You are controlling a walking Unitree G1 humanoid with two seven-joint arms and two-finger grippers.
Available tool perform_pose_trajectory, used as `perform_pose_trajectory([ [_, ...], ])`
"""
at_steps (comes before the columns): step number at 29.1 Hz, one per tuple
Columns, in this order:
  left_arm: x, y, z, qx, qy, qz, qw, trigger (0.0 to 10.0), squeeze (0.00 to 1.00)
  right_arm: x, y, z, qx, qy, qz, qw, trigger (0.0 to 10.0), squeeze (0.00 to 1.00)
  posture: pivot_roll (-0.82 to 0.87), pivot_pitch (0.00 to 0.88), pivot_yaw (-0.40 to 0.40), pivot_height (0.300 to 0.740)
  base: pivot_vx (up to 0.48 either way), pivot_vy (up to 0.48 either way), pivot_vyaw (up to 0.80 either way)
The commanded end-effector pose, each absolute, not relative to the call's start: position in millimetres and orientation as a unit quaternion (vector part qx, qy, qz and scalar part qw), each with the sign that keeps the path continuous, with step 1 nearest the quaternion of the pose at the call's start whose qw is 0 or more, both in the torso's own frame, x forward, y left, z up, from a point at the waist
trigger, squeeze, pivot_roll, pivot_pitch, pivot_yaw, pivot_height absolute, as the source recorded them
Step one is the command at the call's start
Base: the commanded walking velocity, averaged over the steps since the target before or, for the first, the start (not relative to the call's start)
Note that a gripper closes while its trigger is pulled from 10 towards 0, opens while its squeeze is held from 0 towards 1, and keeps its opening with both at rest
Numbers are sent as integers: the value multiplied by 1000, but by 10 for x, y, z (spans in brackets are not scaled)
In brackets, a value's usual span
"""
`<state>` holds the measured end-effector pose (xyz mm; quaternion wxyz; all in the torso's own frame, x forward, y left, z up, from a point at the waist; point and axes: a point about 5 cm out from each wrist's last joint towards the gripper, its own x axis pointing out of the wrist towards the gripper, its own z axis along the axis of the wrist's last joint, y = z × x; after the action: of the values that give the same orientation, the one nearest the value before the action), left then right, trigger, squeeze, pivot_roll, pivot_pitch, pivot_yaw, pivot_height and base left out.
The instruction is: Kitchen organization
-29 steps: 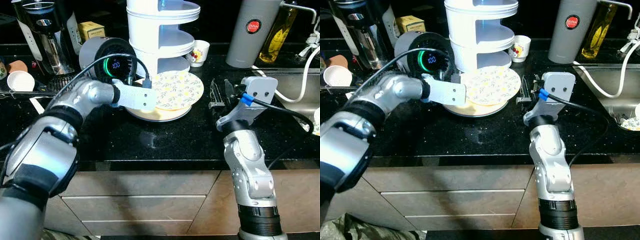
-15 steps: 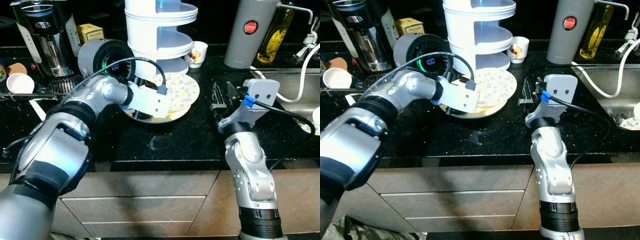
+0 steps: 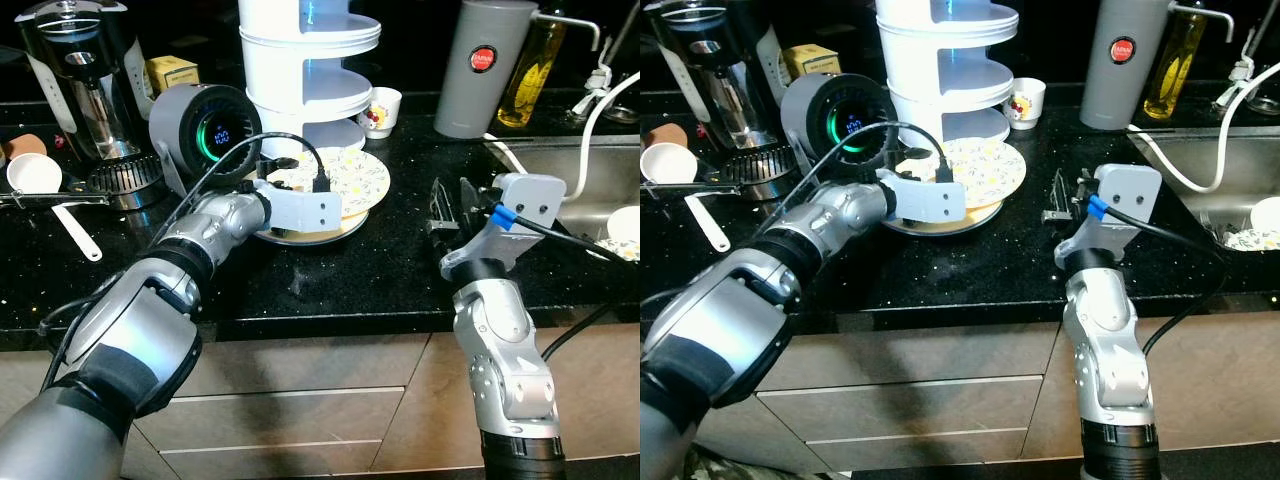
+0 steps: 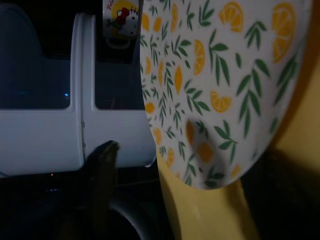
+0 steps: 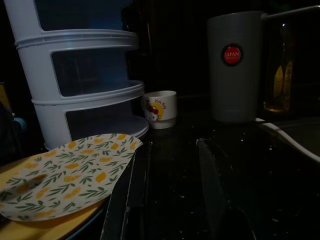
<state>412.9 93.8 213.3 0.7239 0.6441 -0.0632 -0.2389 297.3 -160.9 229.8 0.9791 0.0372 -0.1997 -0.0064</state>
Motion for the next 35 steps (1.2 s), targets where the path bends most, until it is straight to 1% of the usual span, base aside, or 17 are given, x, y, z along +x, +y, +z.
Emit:
perform_pose_trajectory([
  [1, 4102, 1055, 1920, 653, -32, -235, 719, 0, 0, 2978, -1599, 2321, 35, -201, -7, 979, 10000, 0, 27, 87, 43, 740, 0, 0, 0],
  [6, 4113, 1065, 2007, 651, -68, -215, 725, 0, 0, 2985, -1602, 2332, 35, -202, -7, 979, 10000, 0, 31, 80, 37, 740, 0, 0, 0],
  [8, 4113, 1060, 2036, 654, -85, -209, 722, 0, 0, 2985, -1604, 2331, 35, -202, -7, 979, 10000, 0, 31, 79, 36, 740, 0, 0, 0],
  [9, 4104, 1058, 2060, 661, -106, -211, 713, 0, 0, 2987, -1605, 2332, 36, -202, -7, 979, 10000, 0, 33, 78, 36, 740, 0, 0, 0],
  [13, 4092, 1070, 2071, 683, -128, -212, 688, 0, 0, 2992, -1602, 2340, 37, -203, -7, 979, 10000, 0, 35, 78, 36, 740, 0, 0, 0],
  [18, 4078, 1114, 2076, 700, -142, -219, 664, 0, 0, 3002, -1602, 2342, 37, -203, -8, 978, 10000, 0, 43, 78, 33, 740, 0, 0, 0],
  [20, 4079, 1145, 2100, 703, -149, -217, 661, 0, 0, 3007, -1600, 2343, 38, -203, -7, 978, 10000, 0, 42, 77, 34, 740, 0, 0, 0],
  [22, 4110, 1191, 2301, 698, -179, -185, 669, 0, 0, 3010, -1605, 2348, 38, -204, -9, 978, 10000, 0, 43, 77, 33, 740, 0, 0, 0],
  [23, 4110, 1191, 2301, 698, -179, -185, 669, 0, 0, 3010, -1605, 2348, 38, -204, -9, 978, 10000, 0, 43, 77, 33, 740, 0, 0, 0],
  [24, 4118, 1202, 2490, 683, -216, -159, 679, 10000, 0, 3013, -1613, 2352, 37, -205, -10, 978, 10000, 0, 45, 75, 31, 740, 0, 0, 0],
  [27, 4116, 1199, 2543, 678, -229, -154, 682, 10000, 0, 3015, -1616, 2353, 37, -205, -11, 978, 10000, 0, 45, 75, 31, 740, 0, 0, 0],
  [28, 4107, 1206, 2637, 679, -253, -144, 674, 10000, 0, 3018, -1634, 2360, 46, -204, -13, 978, 10000, 0, 48, 75, 26, 740, 0, 0, 0],
  [30, 4076, 1227, 2751, 674, -281, -152, 667, 10000, 0, 3027, -1689, 2377, 63, -201, -13, 977, 10000, 0, 50, 76, 22, 740, 0, 0, 0],
  [32, 3996, 1245, 2757, 676, -299, -204, 642, 10000, 0, 3037, -1825, 2420, 87, -196, -11, 977, 10000, 0, 56, 77, 18, 740, 0, 0, 0],
  [33, 3935, 1261, 2683, 669, -291, -255, 634, 10000, 0, 3044, -1912, 2432, 95, -189, -14, 977, 10000, 0, 60, 75, 15, 740, 0, 0, 0],
  [34, 3890, 1273, 2632, 664, -286, -289, 628, 10000, 0, 3047, -1969, 2439, 99, -184, -15, 978, 10000, 0, 60, 75, 15, 740, 0, 0, 0],
  [35, 3808, 1307, 2524, 660, -279, -334, 613, 10000, 0, 3043, -2041, 2428, 76, -173, -15, 982, 10000, 0, 61, 75, 10, 740, 0, 0, 0],
])
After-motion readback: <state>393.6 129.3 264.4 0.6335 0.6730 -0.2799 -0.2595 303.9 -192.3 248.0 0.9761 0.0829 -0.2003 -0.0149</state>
